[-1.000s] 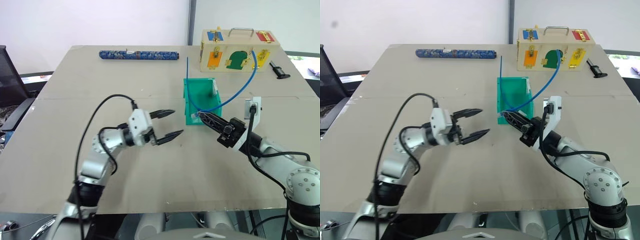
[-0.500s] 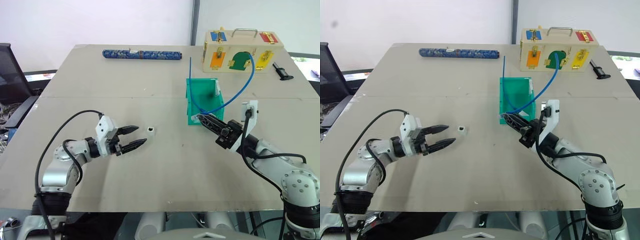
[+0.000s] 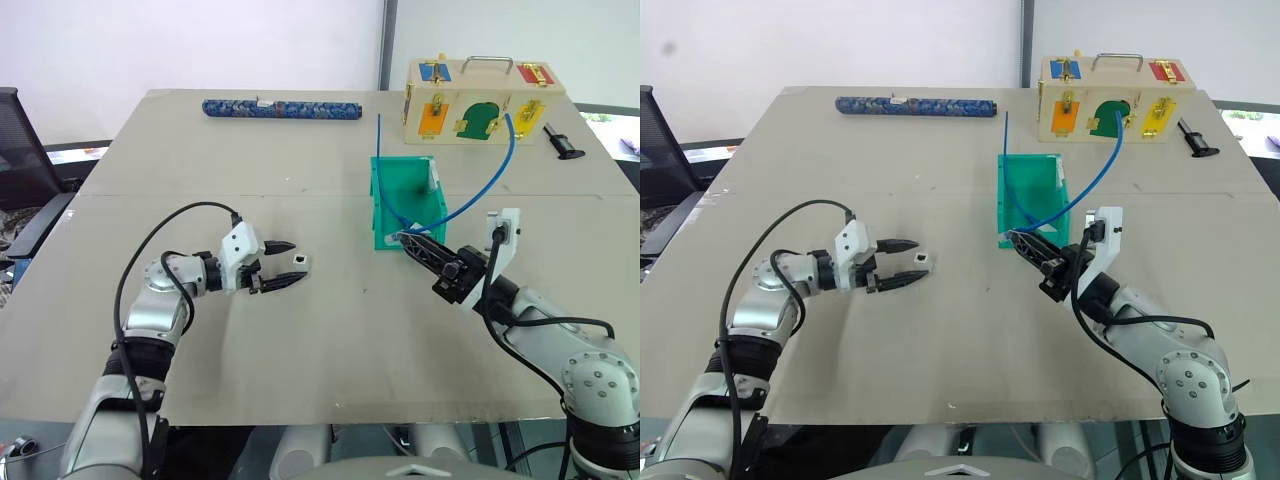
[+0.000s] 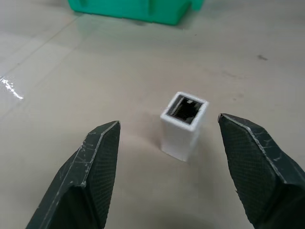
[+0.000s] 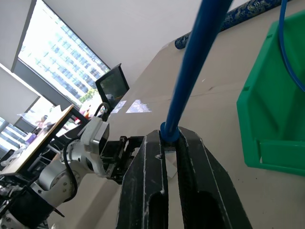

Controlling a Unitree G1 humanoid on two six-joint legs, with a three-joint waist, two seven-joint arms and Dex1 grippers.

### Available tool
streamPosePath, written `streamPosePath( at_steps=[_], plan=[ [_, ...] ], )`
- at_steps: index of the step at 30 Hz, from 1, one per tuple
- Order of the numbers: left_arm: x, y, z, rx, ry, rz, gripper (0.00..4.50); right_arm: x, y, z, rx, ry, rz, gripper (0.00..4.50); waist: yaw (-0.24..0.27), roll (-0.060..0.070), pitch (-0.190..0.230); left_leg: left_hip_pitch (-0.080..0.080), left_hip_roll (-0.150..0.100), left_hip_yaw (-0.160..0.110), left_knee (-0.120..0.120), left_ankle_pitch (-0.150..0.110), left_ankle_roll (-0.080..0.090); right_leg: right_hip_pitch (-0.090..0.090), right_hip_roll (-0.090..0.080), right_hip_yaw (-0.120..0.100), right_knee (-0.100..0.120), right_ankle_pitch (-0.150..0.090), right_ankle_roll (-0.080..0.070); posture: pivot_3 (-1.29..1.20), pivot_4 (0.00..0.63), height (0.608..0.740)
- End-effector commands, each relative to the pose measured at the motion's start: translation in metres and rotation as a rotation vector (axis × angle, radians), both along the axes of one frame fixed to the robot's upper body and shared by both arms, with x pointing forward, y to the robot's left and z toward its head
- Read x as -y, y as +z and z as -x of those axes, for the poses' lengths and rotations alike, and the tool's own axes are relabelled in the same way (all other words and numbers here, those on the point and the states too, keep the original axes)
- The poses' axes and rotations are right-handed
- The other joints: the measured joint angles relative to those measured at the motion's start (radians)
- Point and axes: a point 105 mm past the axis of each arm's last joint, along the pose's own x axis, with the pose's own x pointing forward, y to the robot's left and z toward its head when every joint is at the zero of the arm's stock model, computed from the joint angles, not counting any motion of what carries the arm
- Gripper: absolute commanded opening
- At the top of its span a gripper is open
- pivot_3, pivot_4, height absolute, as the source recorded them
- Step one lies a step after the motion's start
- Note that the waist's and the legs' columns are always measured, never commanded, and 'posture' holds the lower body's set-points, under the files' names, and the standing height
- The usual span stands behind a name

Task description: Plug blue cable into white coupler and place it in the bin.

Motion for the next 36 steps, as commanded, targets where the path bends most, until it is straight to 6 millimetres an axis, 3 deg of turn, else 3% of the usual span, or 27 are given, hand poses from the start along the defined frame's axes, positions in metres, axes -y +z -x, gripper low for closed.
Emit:
streamPosePath(
  at_steps=[1, 6, 10, 13, 16, 23, 30, 33, 36],
  plan=[
    [0.001, -0.005, 0.000, 0.018, -0.058, -0.043, 3.34, 0.003, 0.015, 0.007, 0.063, -0.011, -0.010, 0.00, -0.001, 0.000, 0.000, 0.000, 0.000, 0.000, 0.000, 0.000, 0.000, 0.000, 0.000, 0.000, 0.000, 0.000, 0.000, 0.00, 0.150, 0.738],
    [0.008, -0.007, -0.003, 0.014, -0.106, -0.030, 1.16, 0.007, 0.014, 0.010, 0.059, -0.030, -0.002, 0.00, -0.001, 0.000, 0.000, 0.000, 0.000, 0.000, 0.000, 0.000, 0.000, 0.000, 0.000, 0.000, 0.000, 0.000, 0.000, 0.00, 0.150, 0.738],
    [0.018, -0.002, 0.000, 0.009, -0.167, 0.013, 0.45, 0.011, 0.013, 0.011, 0.058, -0.045, 0.013, 0.00, -0.001, 0.000, 0.000, 0.000, 0.000, 0.000, 0.000, 0.000, 0.000, 0.000, 0.000, 0.000, 0.000, 0.000, 0.000, 0.00, 0.150, 0.738],
    [0.031, 0.005, 0.005, 0.009, -0.220, 0.036, 0.39, 0.014, 0.010, 0.011, 0.074, -0.051, 0.070, 0.00, -0.002, 0.000, 0.000, -0.001, 0.000, -0.001, 0.001, 0.000, 0.000, 0.000, 0.000, 0.000, 0.000, 0.000, 0.000, 0.00, 0.150, 0.738],
    [0.067, 0.014, 0.016, 0.022, -0.302, 0.078, 0.39, 0.016, 0.005, 0.012, 0.137, -0.021, 0.224, 0.00, 0.001, 0.000, 0.000, -0.002, 0.000, -0.001, 0.001, 0.000, 0.000, 0.000, -0.001, 0.000, 0.000, 0.000, 0.000, 0.00, 0.150, 0.738],
    [0.126, 0.007, 0.027, -0.037, -0.361, 0.016, 0.39, 0.021, -0.003, 0.008, 0.277, 0.081, 0.490, 0.00, -0.003, 0.000, 0.000, -0.001, -0.001, 0.000, 0.002, 0.000, 0.000, 0.000, 0.001, 0.000, 0.000, 0.000, 0.000, 0.00, 0.150, 0.738],
    [0.138, -0.009, 0.021, -0.035, -0.365, -0.096, 0.39, 0.014, -0.017, -0.003, 0.372, 0.219, 0.684, 0.00, -0.003, 0.000, 0.000, -0.001, -0.001, 0.000, 0.002, 0.000, 0.000, 0.000, 0.002, 0.000, 0.000, 0.000, 0.000, 0.00, 0.150, 0.738],
    [0.137, -0.018, 0.020, -0.043, -0.361, -0.136, 0.39, 0.004, -0.028, -0.009, 0.437, 0.319, 0.801, 0.00, -0.002, -0.001, 0.000, -0.001, -0.001, 0.001, 0.002, 0.000, 0.000, 0.000, 0.002, 0.000, 0.000, 0.000, 0.000, 0.00, 0.150, 0.738],
    [0.137, -0.019, 0.020, -0.043, -0.369, -0.140, 0.39, -0.006, -0.030, -0.016, 0.458, 0.362, 0.811, 0.00, 0.001, -0.001, 0.000, -0.001, -0.001, 0.000, 0.002, 0.000, 0.000, 0.000, 0.002, 0.000, 0.000, 0.000, 0.000, 0.00, 0.150, 0.738]
  ],
)
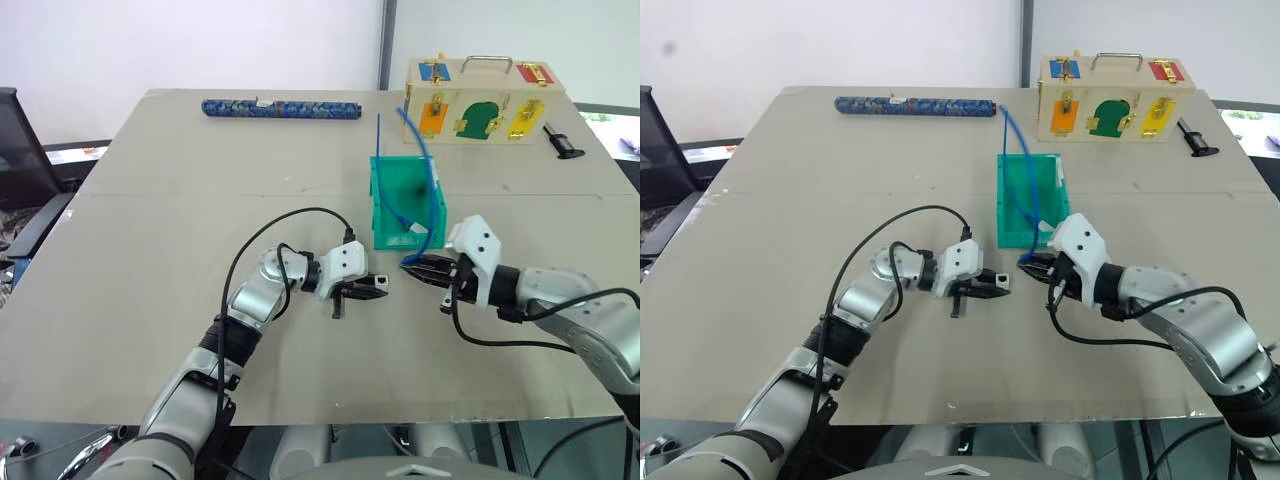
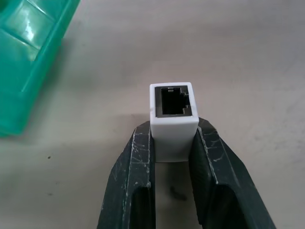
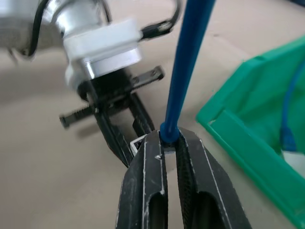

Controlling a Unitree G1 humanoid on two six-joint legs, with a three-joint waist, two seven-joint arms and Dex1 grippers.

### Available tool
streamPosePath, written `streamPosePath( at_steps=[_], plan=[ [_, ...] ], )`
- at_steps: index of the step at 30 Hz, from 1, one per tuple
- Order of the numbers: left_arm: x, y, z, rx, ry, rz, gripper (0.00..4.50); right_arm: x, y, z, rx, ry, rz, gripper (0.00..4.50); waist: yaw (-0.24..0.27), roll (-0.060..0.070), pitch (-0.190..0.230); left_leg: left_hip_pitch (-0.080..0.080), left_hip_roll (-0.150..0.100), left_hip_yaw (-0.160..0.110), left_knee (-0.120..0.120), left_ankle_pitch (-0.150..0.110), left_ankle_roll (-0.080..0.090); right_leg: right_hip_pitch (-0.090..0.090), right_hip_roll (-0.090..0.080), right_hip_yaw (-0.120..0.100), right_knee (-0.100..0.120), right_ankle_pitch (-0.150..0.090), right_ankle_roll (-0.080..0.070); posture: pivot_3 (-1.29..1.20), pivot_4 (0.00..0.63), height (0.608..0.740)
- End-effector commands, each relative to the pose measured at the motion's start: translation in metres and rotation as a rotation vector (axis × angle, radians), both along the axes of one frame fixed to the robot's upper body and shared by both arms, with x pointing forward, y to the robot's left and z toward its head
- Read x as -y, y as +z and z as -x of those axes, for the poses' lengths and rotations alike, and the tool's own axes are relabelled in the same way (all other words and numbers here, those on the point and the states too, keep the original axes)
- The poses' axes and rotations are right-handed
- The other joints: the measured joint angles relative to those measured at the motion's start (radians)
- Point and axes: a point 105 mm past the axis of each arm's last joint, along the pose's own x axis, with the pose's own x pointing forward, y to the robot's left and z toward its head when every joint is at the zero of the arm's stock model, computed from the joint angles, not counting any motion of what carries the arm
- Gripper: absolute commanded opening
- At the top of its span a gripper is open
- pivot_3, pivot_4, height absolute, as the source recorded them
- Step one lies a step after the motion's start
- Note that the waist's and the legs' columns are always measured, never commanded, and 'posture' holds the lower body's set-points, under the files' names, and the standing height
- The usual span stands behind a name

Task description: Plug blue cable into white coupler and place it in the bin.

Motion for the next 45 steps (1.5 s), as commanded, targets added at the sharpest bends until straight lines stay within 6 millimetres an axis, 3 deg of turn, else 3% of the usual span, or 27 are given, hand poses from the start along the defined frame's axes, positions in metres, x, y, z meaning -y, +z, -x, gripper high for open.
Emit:
streamPosePath(
  at_steps=[1, 21, 34, 45],
  plan=[
    [0.000, -0.001, -0.001, 0.014, -0.007, -0.018, 0.39, -0.012, 0.003, -0.003, 0.030, 0.073, 0.011, 0.00, 0.000, 0.000, 0.000, 0.000, 0.000, 0.000, 0.000, 0.000, 0.000, 0.000, 0.000, 0.000, 0.000, 0.000, 0.000, 0.00, 0.150, 0.738],
    [0.000, -0.003, 0.000, 0.027, -0.020, -0.020, 0.39, -0.015, -0.028, -0.003, -0.058, 0.236, 0.176, 0.00, 0.000, 0.000, 0.000, 0.001, -0.001, 0.000, 0.000, 0.000, 0.000, 0.000, -0.001, 0.000, 0.000, 0.000, 0.000, 0.00, 0.150, 0.738],
    [0.002, -0.001, 0.000, 0.035, -0.024, -0.011, 0.39, -0.009, -0.032, -0.010, -0.167, 0.298, 0.284, 0.00, 0.002, 0.000, 0.000, 0.001, -0.001, 0.000, 0.000, 0.000, 0.000, 0.000, -0.001, 0.000, 0.000, 0.000, 0.000, 0.00, 0.150, 0.738],
    [0.005, -0.001, 0.000, 0.037, -0.015, -0.002, 0.39, -0.008, -0.067, -0.006, -0.272, 0.296, 0.442, 0.00, 0.001, -0.001, -0.003, 0.003, -0.002, -0.001, 0.000, 0.000, 0.000, 0.003, -0.002, -0.001, 0.000, 0.000, 0.000, 0.00, 0.150, 0.738]
  ],
)
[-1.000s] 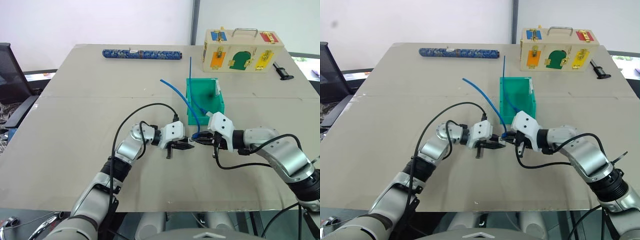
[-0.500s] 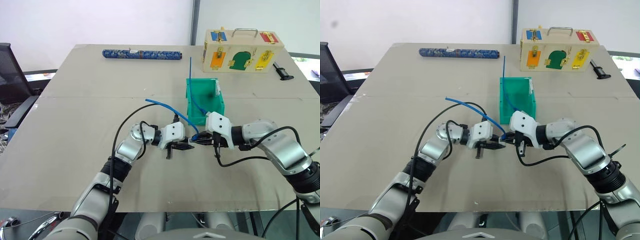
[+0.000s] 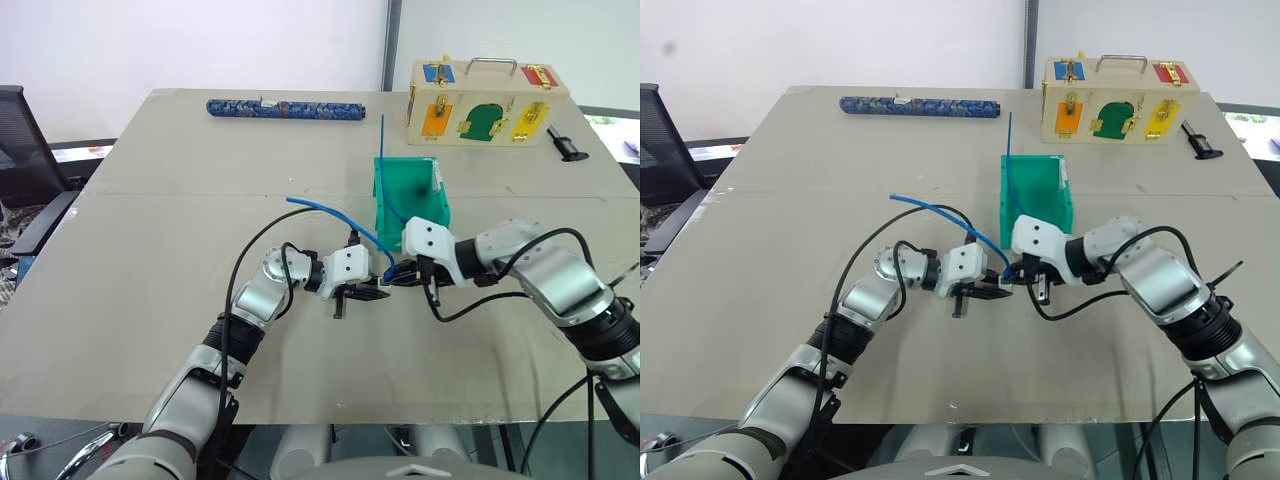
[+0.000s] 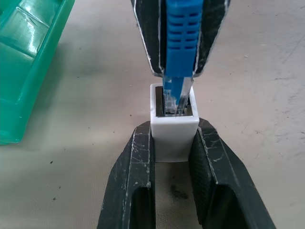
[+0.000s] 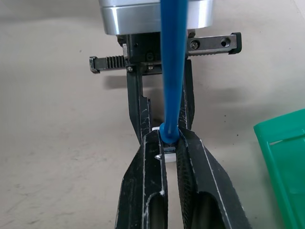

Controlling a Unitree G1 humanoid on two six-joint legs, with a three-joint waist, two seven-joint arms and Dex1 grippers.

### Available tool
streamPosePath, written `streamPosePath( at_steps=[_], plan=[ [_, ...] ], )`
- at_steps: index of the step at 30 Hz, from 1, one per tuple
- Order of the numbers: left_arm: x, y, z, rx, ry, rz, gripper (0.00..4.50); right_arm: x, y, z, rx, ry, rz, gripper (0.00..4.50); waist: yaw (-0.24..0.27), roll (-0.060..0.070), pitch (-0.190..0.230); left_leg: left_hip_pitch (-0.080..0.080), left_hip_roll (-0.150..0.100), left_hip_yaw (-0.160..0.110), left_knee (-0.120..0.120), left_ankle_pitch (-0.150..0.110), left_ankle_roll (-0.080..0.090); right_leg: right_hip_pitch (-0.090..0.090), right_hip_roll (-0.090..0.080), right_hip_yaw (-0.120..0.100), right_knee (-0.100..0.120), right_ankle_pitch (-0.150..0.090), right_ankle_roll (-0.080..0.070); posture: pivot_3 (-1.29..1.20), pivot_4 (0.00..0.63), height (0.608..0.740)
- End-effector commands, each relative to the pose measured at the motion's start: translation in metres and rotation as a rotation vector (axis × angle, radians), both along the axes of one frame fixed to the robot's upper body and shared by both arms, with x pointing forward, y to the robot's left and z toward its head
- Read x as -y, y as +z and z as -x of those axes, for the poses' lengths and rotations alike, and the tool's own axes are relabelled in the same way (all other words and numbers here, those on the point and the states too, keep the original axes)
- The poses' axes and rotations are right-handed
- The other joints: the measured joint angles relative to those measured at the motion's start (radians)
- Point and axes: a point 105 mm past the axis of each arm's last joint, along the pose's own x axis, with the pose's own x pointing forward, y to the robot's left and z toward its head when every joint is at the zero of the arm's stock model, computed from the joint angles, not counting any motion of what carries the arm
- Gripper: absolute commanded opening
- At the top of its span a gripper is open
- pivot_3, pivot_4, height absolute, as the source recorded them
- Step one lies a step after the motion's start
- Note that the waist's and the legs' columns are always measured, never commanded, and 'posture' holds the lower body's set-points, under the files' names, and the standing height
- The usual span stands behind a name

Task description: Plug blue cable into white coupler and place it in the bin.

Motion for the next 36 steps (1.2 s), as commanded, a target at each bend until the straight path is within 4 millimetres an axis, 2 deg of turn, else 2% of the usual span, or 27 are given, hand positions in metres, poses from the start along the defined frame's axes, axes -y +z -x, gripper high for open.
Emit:
streamPosePath(
  at_steps=[1, 5, 11, 17, 21, 23, 27, 28, 31, 33, 34, 35, 36],
  plan=[
    [0.002, 0.000, 0.000, 0.002, 0.007, 0.010, 0.39, 0.011, -0.053, 0.014, -0.149, -0.026, 0.151, 0.00, -0.001, 0.000, -0.003, 0.001, 0.000, 0.000, 0.000, 0.000, 0.000, 0.000, 0.000, 0.000, 0.000, 0.000, 0.000, 0.00, 0.150, 0.738],
    [0.003, -0.001, 0.000, -0.001, 0.007, 0.011, 0.39, 0.020, -0.072, 0.014, -0.159, -0.043, 0.213, 0.00, -0.001, -0.001, -0.011, 0.004, 0.000, 0.000, 0.000, 0.000, 0.000, 0.004, 0.000, 0.000, 0.000, 0.000, 0.000, 0.00, 0.150, 0.738],
    [0.004, -0.002, -0.001, 0.012, -0.004, 0.007, 0.39, 0.017, -0.073, 0.007, -0.151, -0.066, 0.217, 0.00, -0.003, -0.001, -0.021, 0.008, 0.001, -0.002, 0.000, 0.000, 0.000, 0.008, 0.001, -0.001, 0.000, 0.000, 0.000, 0.00, 0.150, 0.738],
    [0.006, -0.003, 0.000, 0.026, -0.028, -0.004, 0.39, 0.007, -0.080, 0.005, -0.213, -0.045, 0.217, 0.00, -0.008, -0.001, -0.022, 0.023, 0.002, -0.004, -0.003, 0.000, 0.000, 0.020, 0.001, 0.000, -0.001, -0.005, 0.001, 0.00, 0.150, 0.738],
    [0.006, -0.004, -0.001, 0.025, -0.029, -0.009, 0.39, 0.005, -0.092, 0.007, -0.245, -0.024, 0.259, 0.00, -0.010, -0.001, -0.029, 0.024, 0.002, -0.005, -0.003, 0.000, 0.000, 0.020, 0.002, -0.001, -0.001, -0.004, 0.002, 0.00, 0.150, 0.738],
    [0.006, -0.004, -0.002, 0.024, -0.024, -0.006, 0.39, 0.003, -0.092, 0.004, -0.240, -0.029, 0.240, 0.00, -0.011, -0.001, -0.033, 0.024, 0.002, -0.005, -0.004, 0.000, 0.000, 0.021, 0.002, -0.001, -0.001, -0.004, 0.003, 0.00, 0.150, 0.738],
    [0.003, -0.005, 0.000, 0.018, -0.013, 0.003, 0.39, -0.007, -0.069, -0.016, -0.113, -0.078, 0.083, 0.00, -0.026, -0.003, -0.036, 0.027, 0.003, -0.006, -0.004, 0.000, 0.000, 0.024, 0.002, -0.001, -0.001, -0.005, 0.001, 0.00, 0.150, 0.738],
    [0.003, -0.005, 0.001, 0.016, -0.011, 0.006, 0.39, -0.007, -0.061, -0.017, -0.097, -0.083, 0.042, 0.33, -0.029, -0.003, -0.036, 0.028, 0.003, -0.006, -0.004, 0.000, 0.000, 0.024, 0.002, -0.001, -0.001, -0.005, 0.001, 0.00, 0.150, 0.738],
    [0.002, -0.004, 0.002, 0.002, 0.001, 0.023, 0.39, -0.008, -0.015, -0.018, 0.027, -0.079, -0.179, 1.47, -0.027, 0.001, -0.033, 0.027, 0.004, -0.007, -0.004, 0.000, 0.000, 0.024, 0.001, -0.002, -0.001, -0.005, 0.001, 0.00, 0.150, 0.738],
    [0.002, -0.001, 0.003, -0.010, 0.010, 0.038, 0.39, -0.004, 0.010, -0.018, 0.111, -0.092, -0.287, 2.59, -0.022, 0.003, -0.030, 0.020, 0.002, -0.008, -0.004, 0.000, 0.000, 0.018, 0.000, -0.002, -0.001, -0.003, 0.004, 0.00, 0.150, 0.738],
    [0.002, 0.002, 0.003, -0.012, 0.010, 0.044, 0.39, 0.001, 0.028, -0.015, 0.169, -0.105, -0.362, 2.83, -0.018, 0.005, -0.029, 0.018, 0.002, -0.008, -0.004, 0.000, 0.000, 0.017, 0.000, -0.002, -0.001, -0.003, 0.004, 0.00, 0.150, 0.738],
    [0.002, 0.004, 0.003, -0.011, 0.010, 0.049, 0.39, 0.006, 0.042, -0.012, 0.214, -0.121, -0.420, 3.03, -0.016, 0.005, -0.028, 0.009, 0.001, -0.009, -0.003, 0.000, 0.000, 0.009, -0.001, -0.002, -0.001, -0.001, 0.001, 0.00, 0.150, 0.738],
    [0.001, 0.007, 0.003, -0.013, 0.011, 0.056, 0.39, 0.013, 0.055, -0.008, 0.256, -0.153, -0.481, 3.03, -0.015, 0.005, -0.028, 0.001, 0.001, -0.009, -0.001, 0.000, 0.000, 0.002, -0.001, -0.002, 0.001, 0.000, 0.001, 0.00, 0.150, 0.738]
  ],
)
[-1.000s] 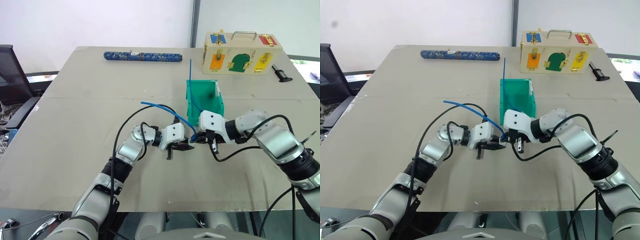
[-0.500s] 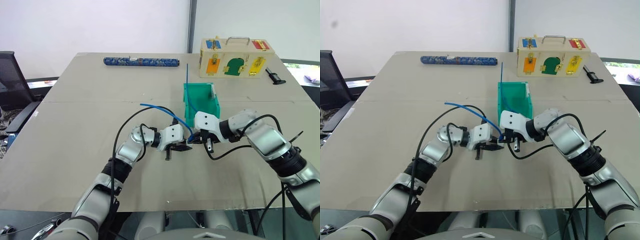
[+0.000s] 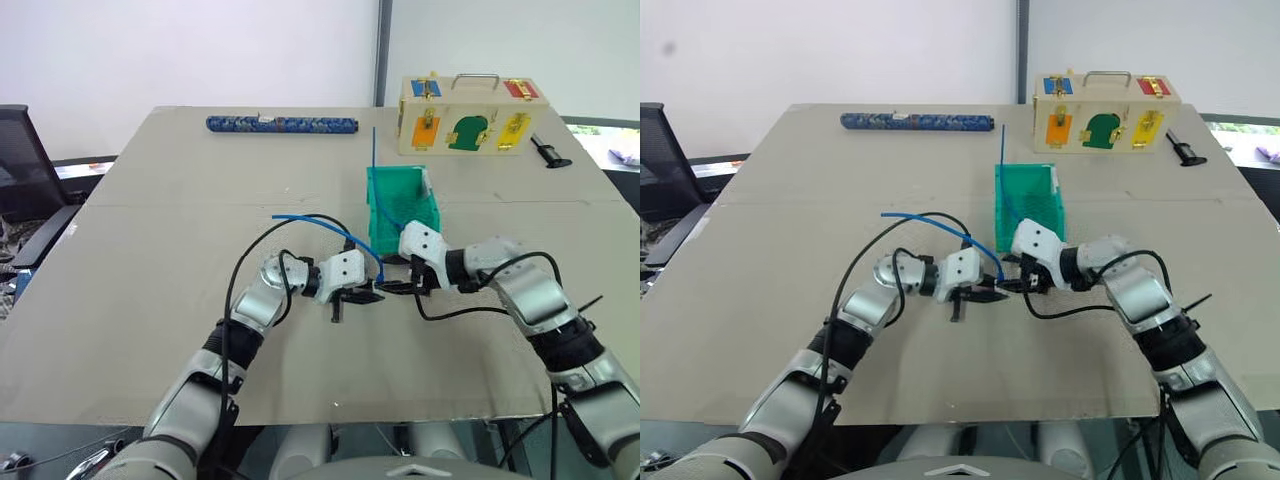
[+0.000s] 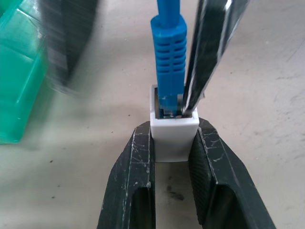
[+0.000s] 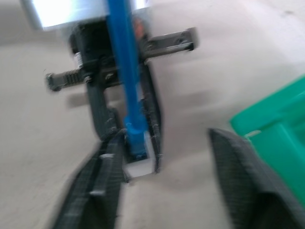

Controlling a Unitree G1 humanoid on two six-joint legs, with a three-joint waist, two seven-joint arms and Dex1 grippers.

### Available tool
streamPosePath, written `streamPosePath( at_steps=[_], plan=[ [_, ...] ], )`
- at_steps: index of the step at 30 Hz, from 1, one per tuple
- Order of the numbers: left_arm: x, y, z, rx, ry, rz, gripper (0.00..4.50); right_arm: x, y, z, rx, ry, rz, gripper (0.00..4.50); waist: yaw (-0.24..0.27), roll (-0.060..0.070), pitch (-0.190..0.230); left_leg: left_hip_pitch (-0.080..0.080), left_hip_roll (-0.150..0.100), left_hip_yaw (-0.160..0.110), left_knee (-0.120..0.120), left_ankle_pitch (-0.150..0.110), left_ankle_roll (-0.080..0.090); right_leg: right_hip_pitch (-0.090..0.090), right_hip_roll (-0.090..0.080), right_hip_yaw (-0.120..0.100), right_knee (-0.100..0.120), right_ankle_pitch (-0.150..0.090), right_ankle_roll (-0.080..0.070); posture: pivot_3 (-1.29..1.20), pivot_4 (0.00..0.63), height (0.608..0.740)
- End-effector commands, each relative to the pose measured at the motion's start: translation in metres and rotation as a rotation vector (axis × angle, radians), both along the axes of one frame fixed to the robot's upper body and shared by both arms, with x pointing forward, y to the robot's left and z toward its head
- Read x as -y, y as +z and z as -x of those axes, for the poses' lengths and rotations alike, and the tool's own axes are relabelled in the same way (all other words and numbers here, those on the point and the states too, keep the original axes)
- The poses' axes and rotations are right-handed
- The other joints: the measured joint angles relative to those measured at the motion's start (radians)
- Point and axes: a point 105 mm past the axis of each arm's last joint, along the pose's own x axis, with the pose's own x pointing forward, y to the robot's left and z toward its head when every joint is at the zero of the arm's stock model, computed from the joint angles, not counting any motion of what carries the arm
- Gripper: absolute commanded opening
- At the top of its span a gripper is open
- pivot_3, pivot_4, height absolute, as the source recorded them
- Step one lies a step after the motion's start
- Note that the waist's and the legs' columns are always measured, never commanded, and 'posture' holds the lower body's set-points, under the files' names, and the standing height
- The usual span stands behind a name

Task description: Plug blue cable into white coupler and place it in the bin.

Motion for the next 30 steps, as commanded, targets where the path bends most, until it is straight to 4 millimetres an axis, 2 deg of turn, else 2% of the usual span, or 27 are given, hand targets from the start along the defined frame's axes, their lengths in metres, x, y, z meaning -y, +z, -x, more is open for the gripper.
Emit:
streamPosePath(
  at_steps=[1, 4, 7, 10, 11, 13, 14, 16, 18, 21, 25, 27, 28, 30],
  plan=[
    [0.003, 0.018, 0.001, 0.019, -0.016, 0.047, 0.39, 0.015, 0.061, 0.010, 0.211, -0.070, -0.193, 3.03, 0.004, 0.000, 0.000, -0.004, -0.001, 0.000, 0.001, 0.000, 0.000, -0.004, 0.000, 0.000, 0.001, 0.000, 0.000, 0.00, 0.150, 0.738],
    [0.003, 0.031, 0.001, 0.005, -0.014, 0.081, 0.39, 0.030, 0.067, 0.021, 0.275, -0.177, -0.226, 3.03, 0.014, 0.000, 0.001, -0.010, -0.003, -0.001, 0.000, 0.000, 0.000, -0.010, -0.001, 0.000, 0.000, 0.000, 0.000, 0.00, 0.150, 0.738],
    [0.008, 0.063, -0.006, -0.056, 0.042, 0.200, 0.39, 0.048, 0.062, 0.031, 0.328, -0.325, -0.220, 3.03, 0.021, 0.000, 0.005, -0.012, -0.003, -0.002, 0.000, 0.000, 0.000, -0.011, -0.001, -0.002, -0.001, 0.000, 0.000, 0.00, 0.150, 0.738],
    [0.013, 0.101, -0.015, -0.222, 0.116, 0.319, 0.39, 0.069, 0.060, 0.036, 0.353, -0.514, -0.242, 3.03, 0.019, 0.000, 0.012, -0.013, -0.004, -0.001, 0.002, 0.000, 0.000, -0.010, -0.002, -0.003, -0.001, 0.000, 0.000, 0.00, 0.150, 0.738],
    [0.016, 0.115, -0.019, -0.276, 0.141, 0.352, 0.39, 0.076, 0.060, 0.037, 0.366, -0.567, -0.246, 3.30, 0.018, 0.000, 0.013, -0.013, -0.004, -0.001, 0.002, 0.000, 0.000, -0.010, -0.001, -0.003, -0.001, -0.001, 0.002, 0.00, 0.150, 0.738],
    [0.019, 0.128, -0.030, -0.330, 0.218, 0.342, 0.39, 0.083, 0.055, 0.041, 0.376, -0.617, -0.226, 3.83, 0.016, -0.001, 0.014, -0.012, -0.004, -0.001, 0.004, 0.000, 0.000, -0.008, -0.001, -0.005, 0.000, -0.003, 0.005, 0.00, 0.150, 0.738],
    [0.021, 0.135, -0.040, -0.384, 0.266, 0.323, 0.39, 0.087, 0.052, 0.044, 0.386, -0.645, -0.219, 4.29, 0.015, -0.001, 0.014, -0.011, -0.004, -0.001, 0.004, 0.000, 0.000, -0.007, 0.000, -0.005, 0.000, -0.003, 0.005, 0.00, 0.150, 0.738],
    [0.029, 0.151, -0.058, -0.423, 0.348, 0.323, 0.39, 0.091, 0.048, 0.051, 0.394, -0.679, -0.207, 4.45, 0.016, -0.004, 0.016, -0.010, -0.004, -0.001, 0.004, 0.000, 0.000, -0.005, 0.000, -0.006, 0.000, -0.003, 0.005, 0.00, 0.150, 0.738],
    [0.034, 0.154, -0.077, -0.447, 0.450, 0.307, 0.39, 0.093, 0.044, 0.055, 0.399, -0.701, -0.200, 4.45, 0.015, -0.003, 0.016, -0.010, -0.004, -0.001, 0.004, 0.000, 0.000, -0.005, 0.001, -0.006, 0.000, -0.003, 0.005, 0.00, 0.150, 0.738],
    [0.042, 0.152, -0.094, -0.458, 0.535, 0.271, 0.39, 0.093, 0.041, 0.059, 0.395, -0.720, -0.208, 4.45, 0.009, -0.003, 0.017, -0.009, -0.004, 0.001, 0.002, 0.000, 0.000, -0.005, 0.001, -0.004, -0.001, -0.003, 0.005, 0.00, 0.150, 0.738],
    [0.059, 0.148, -0.108, -0.420, 0.566, 0.213, 0.39, 0.094, 0.041, 0.059, 0.411, -0.743, -0.210, 4.45, 0.012, -0.004, 0.020, -0.009, -0.004, 0.002, 0.002, 0.000, 0.000, -0.006, 0.001, -0.004, -0.001, -0.003, 0.005, 0.00, 0.150, 0.738],
    [0.059, 0.142, -0.114, -0.387, 0.605, 0.167, 1.41, 0.094, 0.042, 0.059, 0.418, -0.750, -0.207, 4.50, 0.013, -0.005, 0.021, -0.009, -0.004, 0.002, 0.002, 0.000, 0.000, -0.006, 0.001, -0.004, -0.001, -0.003, 0.005, 0.00, 0.150, 0.738],
    [0.059, 0.141, -0.115, -0.374, 0.610, 0.150, 1.61, 0.094, 0.042, 0.060, 0.419, -0.751, -0.205, 4.50, 0.014, -0.005, 0.021, -0.010, -0.004, 0.002, 0.002, 0.000, 0.000, -0.006, 0.000, -0.004, -0.001, -0.003, 0.005, 0.00, 0.150, 0.738],
    [0.062, 0.146, -0.114, -0.395, 0.600, 0.161, 2.46, 0.094, 0.042, 0.061, 0.419, -0.752, -0.197, 4.50, 0.014, -0.005, 0.022, -0.010, -0.004, 0.003, 0.002, 0.000, 0.000, -0.007, 0.000, -0.003, -0.002, -0.003, 0.005, 0.00, 0.150, 0.738]
  ],
)
